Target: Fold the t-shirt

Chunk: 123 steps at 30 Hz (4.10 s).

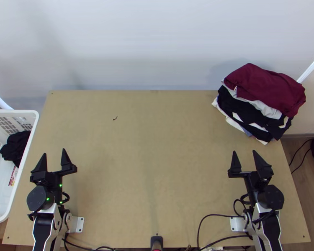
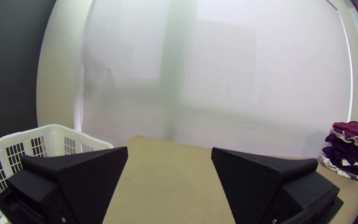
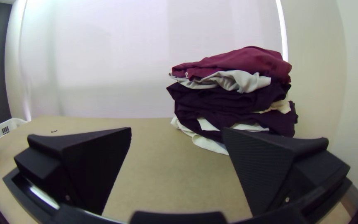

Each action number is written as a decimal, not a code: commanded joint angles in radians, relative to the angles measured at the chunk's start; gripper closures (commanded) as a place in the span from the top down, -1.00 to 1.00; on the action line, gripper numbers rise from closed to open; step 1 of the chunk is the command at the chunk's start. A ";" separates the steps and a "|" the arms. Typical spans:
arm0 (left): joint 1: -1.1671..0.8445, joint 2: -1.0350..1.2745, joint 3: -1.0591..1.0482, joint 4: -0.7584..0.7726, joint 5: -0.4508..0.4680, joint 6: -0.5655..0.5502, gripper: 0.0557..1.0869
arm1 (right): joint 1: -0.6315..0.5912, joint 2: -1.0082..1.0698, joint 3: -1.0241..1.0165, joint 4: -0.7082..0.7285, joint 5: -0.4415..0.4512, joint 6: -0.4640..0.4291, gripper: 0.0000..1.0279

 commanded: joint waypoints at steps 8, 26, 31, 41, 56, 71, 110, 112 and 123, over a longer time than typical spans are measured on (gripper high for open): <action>0.007 -0.006 -0.031 -0.015 0.008 -0.016 0.91 | -0.007 -0.002 -0.004 -0.021 0.009 -0.007 0.93; 0.007 -0.006 -0.031 -0.015 0.008 -0.016 0.91 | -0.007 -0.002 -0.004 -0.021 0.009 -0.007 0.93; 0.007 -0.006 -0.031 -0.015 0.008 -0.016 0.91 | -0.007 -0.002 -0.004 -0.021 0.009 -0.007 0.93; 0.007 -0.006 -0.031 -0.015 0.008 -0.018 0.90 | -0.007 -0.002 -0.004 -0.021 0.009 -0.007 0.93; -0.008 0.000 -0.030 -0.027 0.076 -0.016 0.90 | -0.007 -0.002 -0.004 -0.021 0.009 -0.007 0.93; 0.019 0.012 0.147 -0.058 0.019 0.173 0.90 | -0.007 -0.002 -0.004 -0.021 0.009 -0.007 0.93; 0.961 2.134 1.779 -0.721 0.482 0.153 0.90 | -0.007 -0.002 -0.004 -0.021 0.009 -0.007 0.93; 0.954 2.236 1.862 -0.721 0.482 0.156 0.90 | -0.007 -0.002 -0.004 -0.021 0.009 -0.007 0.93; 0.946 2.654 2.191 -0.727 0.470 0.177 0.90 | -0.007 -0.002 -0.004 -0.021 0.009 -0.007 0.93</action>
